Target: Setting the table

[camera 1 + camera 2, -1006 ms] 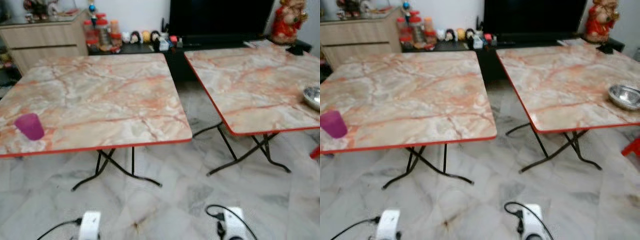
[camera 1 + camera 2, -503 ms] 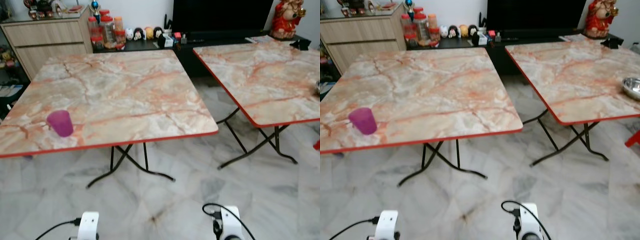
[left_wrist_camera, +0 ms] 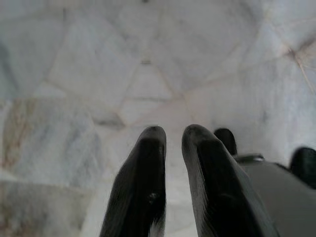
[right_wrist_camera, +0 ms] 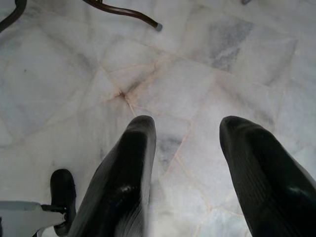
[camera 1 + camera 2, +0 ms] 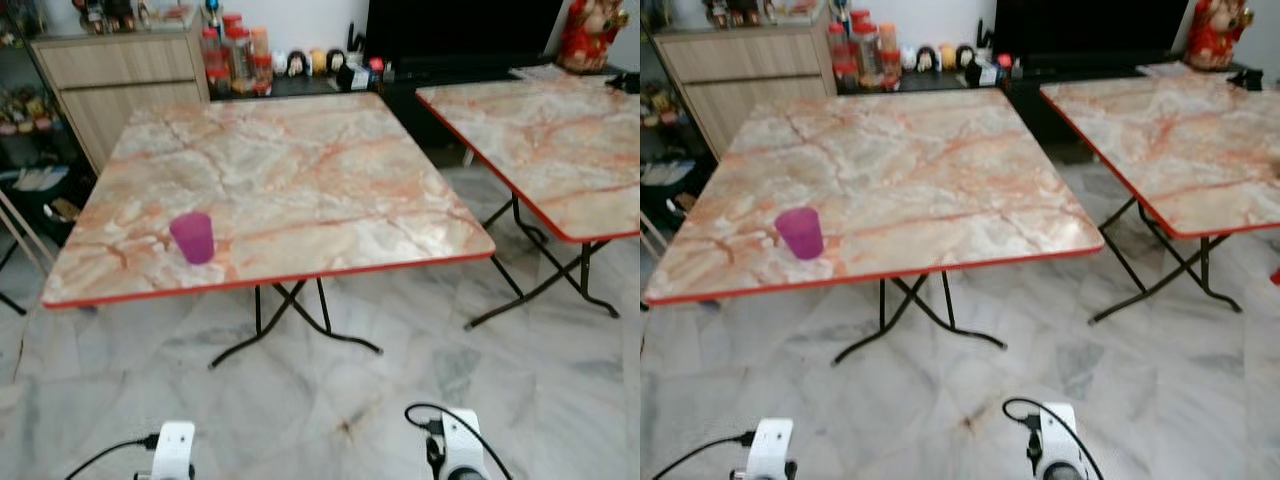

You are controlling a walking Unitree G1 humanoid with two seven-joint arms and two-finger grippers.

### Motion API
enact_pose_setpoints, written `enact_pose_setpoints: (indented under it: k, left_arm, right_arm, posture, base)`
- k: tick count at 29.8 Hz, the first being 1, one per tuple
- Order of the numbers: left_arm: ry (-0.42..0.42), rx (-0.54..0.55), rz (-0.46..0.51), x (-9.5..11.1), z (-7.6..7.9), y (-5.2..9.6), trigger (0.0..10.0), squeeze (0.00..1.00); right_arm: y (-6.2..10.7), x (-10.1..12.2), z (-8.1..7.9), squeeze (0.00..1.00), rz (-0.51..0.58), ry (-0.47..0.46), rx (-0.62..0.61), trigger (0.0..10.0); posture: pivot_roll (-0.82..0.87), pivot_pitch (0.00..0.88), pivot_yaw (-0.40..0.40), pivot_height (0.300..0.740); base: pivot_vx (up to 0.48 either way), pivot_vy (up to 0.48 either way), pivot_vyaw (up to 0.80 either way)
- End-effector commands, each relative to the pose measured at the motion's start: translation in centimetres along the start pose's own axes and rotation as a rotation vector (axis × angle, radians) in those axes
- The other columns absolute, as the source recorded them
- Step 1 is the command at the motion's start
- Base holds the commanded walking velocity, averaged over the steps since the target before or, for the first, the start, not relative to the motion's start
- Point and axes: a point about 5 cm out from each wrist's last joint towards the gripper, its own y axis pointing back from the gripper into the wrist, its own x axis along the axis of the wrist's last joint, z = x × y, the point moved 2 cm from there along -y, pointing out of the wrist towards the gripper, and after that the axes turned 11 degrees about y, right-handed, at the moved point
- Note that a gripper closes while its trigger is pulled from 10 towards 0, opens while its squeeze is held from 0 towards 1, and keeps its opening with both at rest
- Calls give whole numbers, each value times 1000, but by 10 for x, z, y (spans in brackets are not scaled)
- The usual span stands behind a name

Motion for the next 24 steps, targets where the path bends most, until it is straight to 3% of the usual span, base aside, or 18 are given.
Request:
enact_pose_setpoints:
  k: [1, 15, 21, 24]
  left_arm:
    - [-9, 18, -12, -3, -7, 1, 10000, 0]
    - [-26, -5, -7, -2, -3, 1, 10000, 0]
    - [-26, -2, -10, -3, -4, 1, 10000, 0]
    - [-24, 0, -11, -3, -4, 1, 10000, 0]
  right_arm:
    - [-1, 4, -4, 0, 8, -9, 7, 10000]
    - [-2, 10, -7, 0, 16, -3, 24, 10000]
    - [-2, 9, -8, 0, 10, -41, 30, 10000]
    - [-2, 9, -10, 0, 14, -53, 39, 10000]
  posture:
    - [35, 0, 7, 728]
    - [47, 0, 8, 728]
    - [47, 0, 7, 728]
    - [48, 0, 5, 728]
  base:
    - [0, 251, 0]
    - [0, 0, 0]
    - [294, 0, 0]
    - [335, 0, -648]
